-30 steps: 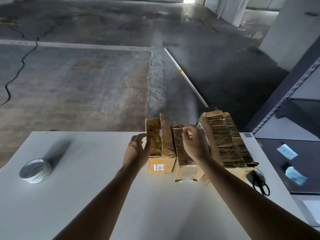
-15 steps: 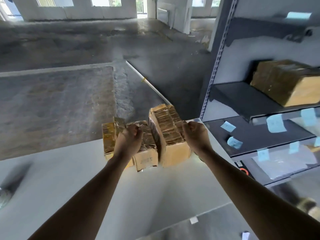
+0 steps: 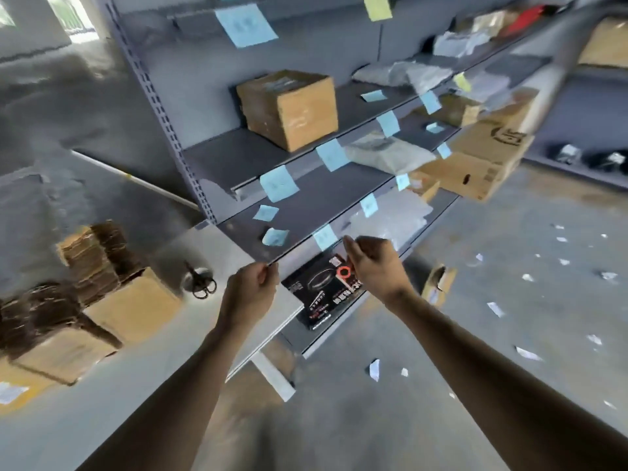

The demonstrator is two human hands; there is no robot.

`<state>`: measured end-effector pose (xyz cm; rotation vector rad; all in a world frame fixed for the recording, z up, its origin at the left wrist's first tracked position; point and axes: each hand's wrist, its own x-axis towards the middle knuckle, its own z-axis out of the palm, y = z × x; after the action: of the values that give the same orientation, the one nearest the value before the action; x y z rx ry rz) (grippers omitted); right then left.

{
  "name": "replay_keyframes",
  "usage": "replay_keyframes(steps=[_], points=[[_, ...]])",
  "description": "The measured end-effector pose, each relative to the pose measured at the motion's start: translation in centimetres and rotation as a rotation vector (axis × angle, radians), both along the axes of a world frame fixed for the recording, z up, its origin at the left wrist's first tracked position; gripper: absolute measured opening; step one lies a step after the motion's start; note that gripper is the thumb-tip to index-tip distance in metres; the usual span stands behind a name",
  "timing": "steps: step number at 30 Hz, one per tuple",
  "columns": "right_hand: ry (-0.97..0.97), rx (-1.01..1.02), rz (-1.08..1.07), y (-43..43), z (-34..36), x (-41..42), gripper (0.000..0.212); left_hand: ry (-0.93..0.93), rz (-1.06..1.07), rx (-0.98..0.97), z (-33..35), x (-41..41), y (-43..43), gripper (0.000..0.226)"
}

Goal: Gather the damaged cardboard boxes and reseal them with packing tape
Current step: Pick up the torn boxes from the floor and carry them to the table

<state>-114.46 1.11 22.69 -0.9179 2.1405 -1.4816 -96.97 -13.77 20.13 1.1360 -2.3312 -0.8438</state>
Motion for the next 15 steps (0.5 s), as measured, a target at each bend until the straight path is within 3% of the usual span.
replay_keyframes(steps=[10, 15], points=[[-0.077, 0.018, -0.422, 16.5, -6.9, -14.9, 0.058, -0.074, -0.309, 0.161, -5.1, -18.8, 11.9, 0.024], [-0.152, 0.115, -0.573, 21.3, -9.7, -20.5, 0.048, -0.179, -0.419, 0.253, -8.5, -26.9, 14.4, 0.038]])
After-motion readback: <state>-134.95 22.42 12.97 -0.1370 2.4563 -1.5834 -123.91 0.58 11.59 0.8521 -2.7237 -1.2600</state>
